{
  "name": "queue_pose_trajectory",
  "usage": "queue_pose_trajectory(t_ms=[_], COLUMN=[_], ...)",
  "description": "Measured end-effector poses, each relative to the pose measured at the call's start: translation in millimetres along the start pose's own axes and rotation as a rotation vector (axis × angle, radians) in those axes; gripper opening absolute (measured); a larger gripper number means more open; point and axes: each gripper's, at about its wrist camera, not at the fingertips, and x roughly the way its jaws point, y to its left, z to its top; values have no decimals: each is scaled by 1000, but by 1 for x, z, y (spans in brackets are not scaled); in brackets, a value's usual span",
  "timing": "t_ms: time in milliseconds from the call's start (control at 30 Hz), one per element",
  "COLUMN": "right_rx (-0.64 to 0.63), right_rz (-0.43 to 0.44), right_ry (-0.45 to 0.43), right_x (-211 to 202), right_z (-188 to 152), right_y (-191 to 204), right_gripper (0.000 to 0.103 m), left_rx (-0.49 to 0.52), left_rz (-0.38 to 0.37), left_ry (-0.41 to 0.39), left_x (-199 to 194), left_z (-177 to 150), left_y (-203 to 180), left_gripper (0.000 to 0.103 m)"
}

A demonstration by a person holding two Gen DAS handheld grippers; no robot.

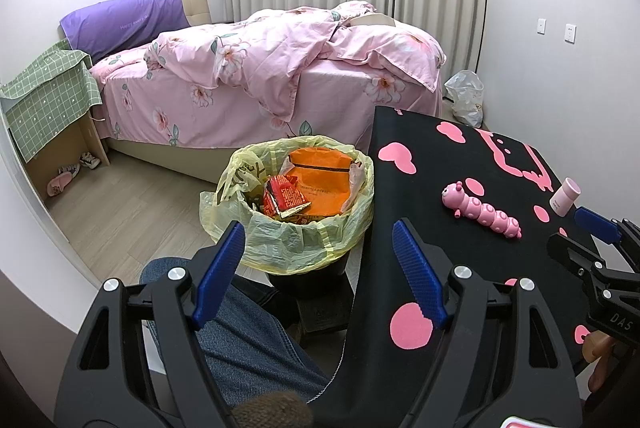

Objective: Collect trash

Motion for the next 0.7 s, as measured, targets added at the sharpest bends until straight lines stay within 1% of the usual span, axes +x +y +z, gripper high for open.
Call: queue_pose_trajectory(t_ms=[233,467,700], right_rx=[1,0,0], right_rz=[0,0,2], right_ry=[2,2,7], right_x=[0,0,1], right_z=[0,-1,-2], right_y=[0,1,2], right_gripper=[68,68,68], left_rx=[-2,-3,19], left_rz=[13,9,-2], left_ry=[-6,-8,-22], left_x=[-4,-5,-8], left_z=[-1,0,3], left_y=[3,5,2], left_gripper=[72,72,72])
